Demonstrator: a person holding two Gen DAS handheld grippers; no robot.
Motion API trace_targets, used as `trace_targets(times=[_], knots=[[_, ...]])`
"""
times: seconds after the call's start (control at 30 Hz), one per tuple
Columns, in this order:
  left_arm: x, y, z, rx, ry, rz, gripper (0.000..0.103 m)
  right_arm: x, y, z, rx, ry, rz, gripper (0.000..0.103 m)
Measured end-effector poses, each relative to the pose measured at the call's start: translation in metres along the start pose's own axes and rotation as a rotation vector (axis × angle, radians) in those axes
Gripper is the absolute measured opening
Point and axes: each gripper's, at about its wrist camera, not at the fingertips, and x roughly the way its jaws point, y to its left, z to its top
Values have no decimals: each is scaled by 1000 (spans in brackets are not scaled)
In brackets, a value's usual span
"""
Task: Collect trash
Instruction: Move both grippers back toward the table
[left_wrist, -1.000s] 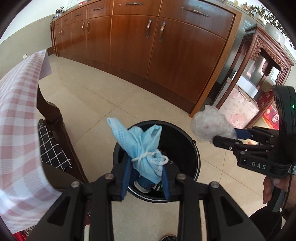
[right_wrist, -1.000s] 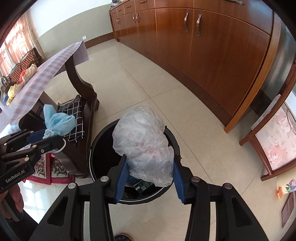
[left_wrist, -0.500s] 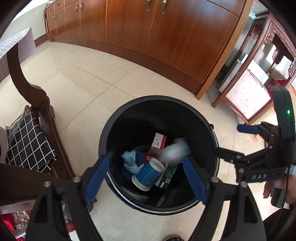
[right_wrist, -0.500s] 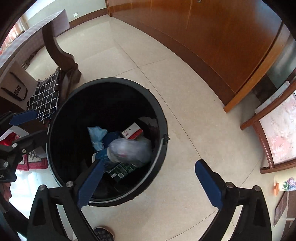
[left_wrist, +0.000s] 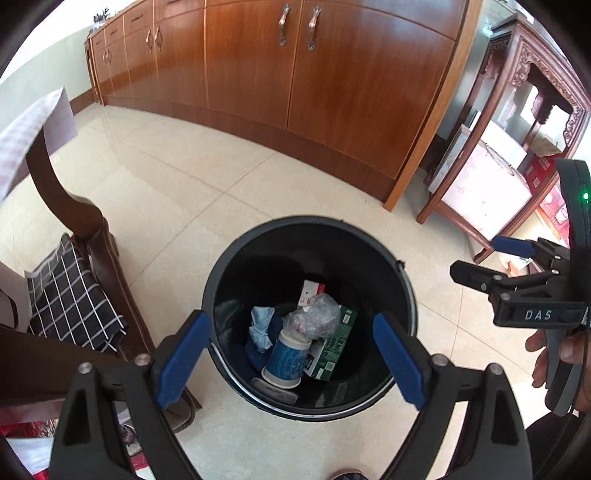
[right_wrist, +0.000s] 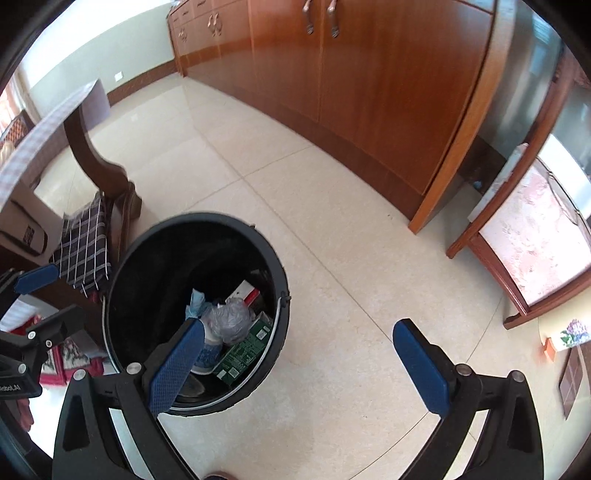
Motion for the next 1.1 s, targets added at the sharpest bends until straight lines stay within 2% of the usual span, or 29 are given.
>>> trace_targets(times=[0.27,0.33,0.5,0.8,1.1], knots=[[-50,-7,7,-7,-83,16,91,-57,6,8,3,-94,7,103],[-62,-8,6,-4,-94,-6,91,-71,9,10,4,-119,12,103],[-88,-12,-4,24,-128,28,94,-100,22,13,6,-167,29,103],[-134,20,-17,-58,-204,81,94,-138,55,13,-18,-221,63,103],[-170,68,-38,-156,-258,174,94,-150,115,18,-106,-238,124,103]])
